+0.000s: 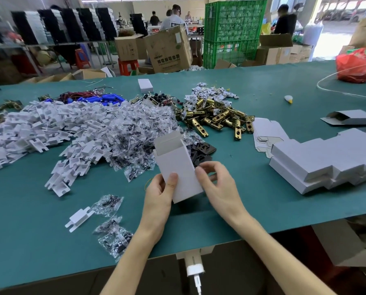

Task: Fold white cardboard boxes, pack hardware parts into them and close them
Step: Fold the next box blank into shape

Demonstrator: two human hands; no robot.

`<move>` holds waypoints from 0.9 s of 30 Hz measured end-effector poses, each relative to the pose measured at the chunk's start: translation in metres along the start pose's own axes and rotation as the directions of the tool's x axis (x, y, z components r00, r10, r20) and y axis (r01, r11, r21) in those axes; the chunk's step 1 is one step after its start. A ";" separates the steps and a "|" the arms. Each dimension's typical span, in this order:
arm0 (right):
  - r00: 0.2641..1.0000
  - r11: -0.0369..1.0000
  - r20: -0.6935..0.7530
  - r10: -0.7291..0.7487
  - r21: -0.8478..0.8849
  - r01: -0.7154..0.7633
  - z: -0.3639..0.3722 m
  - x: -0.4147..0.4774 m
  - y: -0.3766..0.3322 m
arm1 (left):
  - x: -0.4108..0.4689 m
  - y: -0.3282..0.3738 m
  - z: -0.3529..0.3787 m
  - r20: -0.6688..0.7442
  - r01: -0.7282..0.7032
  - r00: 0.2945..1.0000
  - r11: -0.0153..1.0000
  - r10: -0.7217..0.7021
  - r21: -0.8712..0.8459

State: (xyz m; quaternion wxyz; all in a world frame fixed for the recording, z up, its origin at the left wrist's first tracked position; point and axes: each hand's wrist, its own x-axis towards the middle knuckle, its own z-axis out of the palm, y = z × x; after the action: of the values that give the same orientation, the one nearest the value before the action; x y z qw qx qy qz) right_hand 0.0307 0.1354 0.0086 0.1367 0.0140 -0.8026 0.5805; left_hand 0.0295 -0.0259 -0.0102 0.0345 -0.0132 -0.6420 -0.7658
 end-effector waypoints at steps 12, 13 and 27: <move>0.976 0.815 0.212 0.050 -0.574 0.083 -0.009 0.160 0.035 | 0.003 0.000 0.002 0.006 0.049 0.999 0.993 -0.050 0.106; 0.968 0.797 0.246 0.050 -0.594 0.110 -0.005 0.166 0.037 | 0.003 0.001 0.002 0.005 0.052 0.999 0.993 -0.053 0.110; 0.984 0.763 0.165 -0.070 -0.626 0.159 0.010 0.184 0.037 | 0.001 0.003 0.002 0.017 0.055 0.998 0.991 -0.057 0.125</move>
State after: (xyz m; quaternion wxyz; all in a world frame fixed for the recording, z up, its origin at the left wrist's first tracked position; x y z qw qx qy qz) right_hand -0.1552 0.1637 0.0149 0.1157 0.0541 -0.9564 0.2627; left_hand 0.0284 -0.0249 -0.0069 0.0070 -0.0009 -0.6888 -0.7249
